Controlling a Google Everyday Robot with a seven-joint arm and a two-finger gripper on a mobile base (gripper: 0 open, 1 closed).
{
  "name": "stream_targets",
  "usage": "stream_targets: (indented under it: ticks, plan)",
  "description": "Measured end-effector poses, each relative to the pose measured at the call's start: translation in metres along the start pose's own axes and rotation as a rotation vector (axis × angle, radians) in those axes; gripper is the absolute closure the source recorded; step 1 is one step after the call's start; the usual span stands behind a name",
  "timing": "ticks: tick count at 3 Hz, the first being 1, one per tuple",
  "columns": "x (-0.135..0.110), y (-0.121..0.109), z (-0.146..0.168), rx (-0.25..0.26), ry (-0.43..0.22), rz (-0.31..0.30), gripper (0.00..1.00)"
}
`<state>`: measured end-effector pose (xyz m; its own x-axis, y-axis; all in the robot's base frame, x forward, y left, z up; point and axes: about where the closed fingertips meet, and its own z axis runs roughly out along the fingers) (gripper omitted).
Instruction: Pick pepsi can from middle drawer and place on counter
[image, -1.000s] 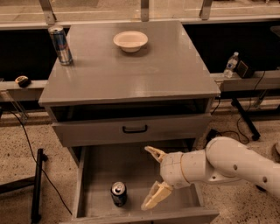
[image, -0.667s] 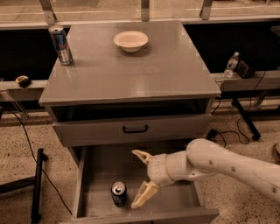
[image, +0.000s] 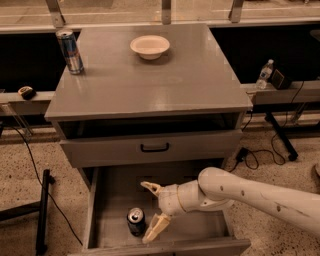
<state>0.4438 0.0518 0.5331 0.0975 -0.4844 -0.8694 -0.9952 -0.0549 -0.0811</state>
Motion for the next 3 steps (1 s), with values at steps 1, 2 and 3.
stream_targets:
  ticks: [1,2,3]
  plan:
    - [0.005,-0.004,0.007,-0.008,-0.012,0.004,0.0]
    - [0.027,-0.016,0.029,-0.001,-0.022,-0.026,0.0]
    - [0.05,-0.021,0.047,0.021,-0.014,-0.032,0.0]
